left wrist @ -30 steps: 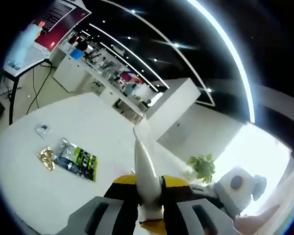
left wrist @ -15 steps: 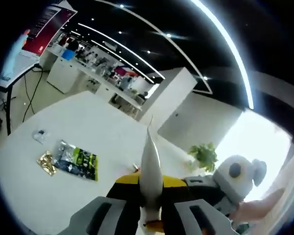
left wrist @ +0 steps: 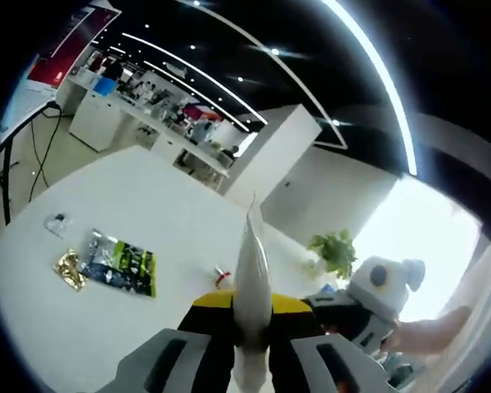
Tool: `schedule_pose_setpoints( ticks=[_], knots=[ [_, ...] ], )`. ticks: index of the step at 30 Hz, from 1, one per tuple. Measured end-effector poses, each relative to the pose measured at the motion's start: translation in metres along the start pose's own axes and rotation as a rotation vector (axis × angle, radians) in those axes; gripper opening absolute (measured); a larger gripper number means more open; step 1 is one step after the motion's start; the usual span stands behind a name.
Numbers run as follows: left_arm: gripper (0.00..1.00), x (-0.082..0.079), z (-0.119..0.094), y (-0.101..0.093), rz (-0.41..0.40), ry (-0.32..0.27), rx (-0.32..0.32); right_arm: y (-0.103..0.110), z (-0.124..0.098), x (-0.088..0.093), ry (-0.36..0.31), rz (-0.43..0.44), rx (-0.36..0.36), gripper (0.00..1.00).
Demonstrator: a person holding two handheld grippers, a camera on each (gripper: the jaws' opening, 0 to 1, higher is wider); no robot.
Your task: Arrange the skincare products in the storage area until every visible bottle or jar stands upright without overlapping.
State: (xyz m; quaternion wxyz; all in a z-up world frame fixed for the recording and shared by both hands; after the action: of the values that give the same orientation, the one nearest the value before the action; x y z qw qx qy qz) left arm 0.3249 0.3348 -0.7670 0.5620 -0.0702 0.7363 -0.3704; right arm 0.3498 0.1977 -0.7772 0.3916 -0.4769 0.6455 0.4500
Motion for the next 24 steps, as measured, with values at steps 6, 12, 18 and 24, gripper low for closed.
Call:
schedule_pose_setpoints(
  ticks=[6,12,18,24],
  knots=[
    [0.12,-0.004,-0.002,0.000,0.057,0.023,0.052,-0.002,-0.013,-0.007,0.028,0.032,-0.040,0.59],
    [0.13,-0.003,-0.005,-0.003,0.102,0.057,0.103,-0.007,-0.023,-0.025,-0.004,0.054,-0.067,0.59],
    [0.13,0.005,-0.006,-0.016,0.150,0.106,0.210,-0.007,-0.024,-0.042,-0.021,0.062,-0.111,0.58],
    [0.13,0.015,-0.005,-0.019,0.194,0.159,0.231,-0.006,-0.024,-0.052,0.000,0.025,-0.150,0.58]
  ],
)
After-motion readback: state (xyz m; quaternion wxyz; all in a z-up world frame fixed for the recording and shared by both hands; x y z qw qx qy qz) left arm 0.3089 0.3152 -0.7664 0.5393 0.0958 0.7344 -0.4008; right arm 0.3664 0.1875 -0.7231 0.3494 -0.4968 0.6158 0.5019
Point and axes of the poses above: the point that each gripper's makers call its tool centre point, and the gripper's own axes: z roughly forward along the fingers, y roughly to its left, x roughly out of its underside, the point moved 8 cm from there along -z, roughly backward along the fingers, and after that the axes turned 6 degrees about -y, right-handed, at the moved point
